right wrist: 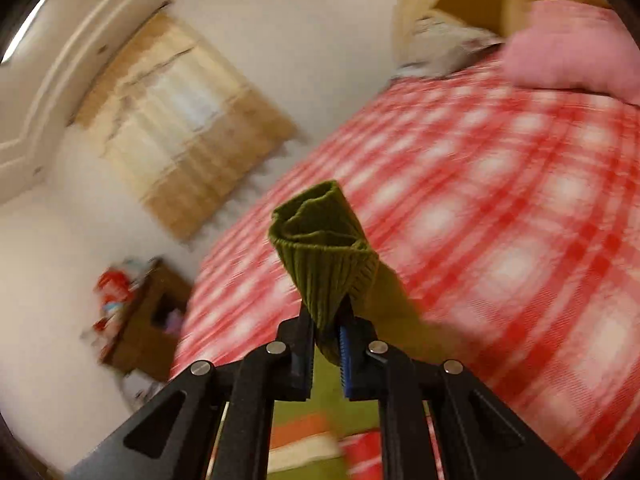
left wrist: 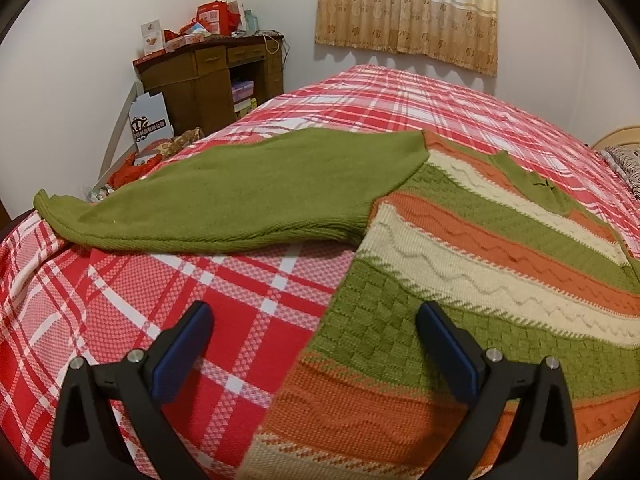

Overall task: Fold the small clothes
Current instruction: 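Lay the held sleeve across the sweater body and open the right gripper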

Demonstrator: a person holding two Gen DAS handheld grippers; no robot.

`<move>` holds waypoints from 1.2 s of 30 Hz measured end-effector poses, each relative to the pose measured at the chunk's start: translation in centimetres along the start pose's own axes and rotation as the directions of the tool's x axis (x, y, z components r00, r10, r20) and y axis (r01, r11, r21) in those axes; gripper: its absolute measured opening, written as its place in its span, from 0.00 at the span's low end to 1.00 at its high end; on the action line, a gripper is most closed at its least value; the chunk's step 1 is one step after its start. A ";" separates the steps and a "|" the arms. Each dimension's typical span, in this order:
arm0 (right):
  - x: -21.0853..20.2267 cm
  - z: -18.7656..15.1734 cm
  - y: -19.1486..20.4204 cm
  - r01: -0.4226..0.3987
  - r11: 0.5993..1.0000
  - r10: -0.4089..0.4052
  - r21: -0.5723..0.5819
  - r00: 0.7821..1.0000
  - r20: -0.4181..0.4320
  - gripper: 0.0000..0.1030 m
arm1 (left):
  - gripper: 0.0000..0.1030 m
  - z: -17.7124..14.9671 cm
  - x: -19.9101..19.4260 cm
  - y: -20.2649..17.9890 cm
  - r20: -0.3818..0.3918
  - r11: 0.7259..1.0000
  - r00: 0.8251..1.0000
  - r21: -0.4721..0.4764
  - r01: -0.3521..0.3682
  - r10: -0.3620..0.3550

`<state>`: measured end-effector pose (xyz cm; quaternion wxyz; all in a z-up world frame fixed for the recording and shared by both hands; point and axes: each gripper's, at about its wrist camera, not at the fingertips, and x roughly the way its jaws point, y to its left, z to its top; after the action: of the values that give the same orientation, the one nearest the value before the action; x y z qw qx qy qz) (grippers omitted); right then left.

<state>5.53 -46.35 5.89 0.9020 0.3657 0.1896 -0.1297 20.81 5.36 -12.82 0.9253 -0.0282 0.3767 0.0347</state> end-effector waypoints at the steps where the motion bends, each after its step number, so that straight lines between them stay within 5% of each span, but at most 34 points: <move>1: 1.6 -1.2 2.2 -0.042 0.999 0.041 -0.019 0.998 -0.042 0.10 | 1.00 0.0 0.0 0.0 0.002 1.000 1.000 0.000 0.001 -0.001; 9: 13.7 -12.0 13.1 -0.231 0.972 0.208 -0.042 0.930 -0.303 0.10 | 1.00 -0.2 -0.2 0.1 0.017 1.000 1.000 -0.003 0.010 -0.010; 14: 20.0 -18.4 18.1 -0.282 0.951 0.206 -0.127 0.882 -0.424 0.10 | 1.00 -0.3 -0.2 0.3 0.024 1.000 1.000 -0.008 0.020 -0.020; 21: 28.2 -24.2 19.3 -0.327 0.936 0.206 -0.131 0.810 -0.549 0.12 | 1.00 -0.4 -0.2 0.5 0.036 0.999 0.999 -0.013 0.034 -0.033; 26: 29.5 -26.5 19.7 -0.350 0.930 0.207 -0.116 0.757 -0.620 0.22 | 1.00 -0.5 -0.2 0.5 0.041 0.999 0.999 -0.012 0.036 -0.036; 30: 27.5 -25.5 19.2 -0.416 0.904 0.291 -0.096 0.765 -0.575 0.58 | 1.00 -0.7 -0.3 0.4 0.044 0.999 0.998 -0.011 0.034 -0.033; 33: 26.0 -24.5 19.1 -0.460 0.883 0.345 -0.097 0.774 -0.531 0.60 | 1.00 -0.7 -0.3 0.4 0.044 0.999 0.998 -0.011 0.033 -0.033; 36: 25.3 -24.7 19.0 -0.398 0.899 0.253 -0.182 0.812 -0.527 0.53 | 1.00 -0.7 -0.3 0.4 0.045 0.999 0.999 -0.010 0.031 -0.031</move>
<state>29.15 -17.96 -9.89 0.8754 0.2805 0.3624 0.1539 20.07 5.68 -13.14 0.9337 -0.0381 0.3552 0.0230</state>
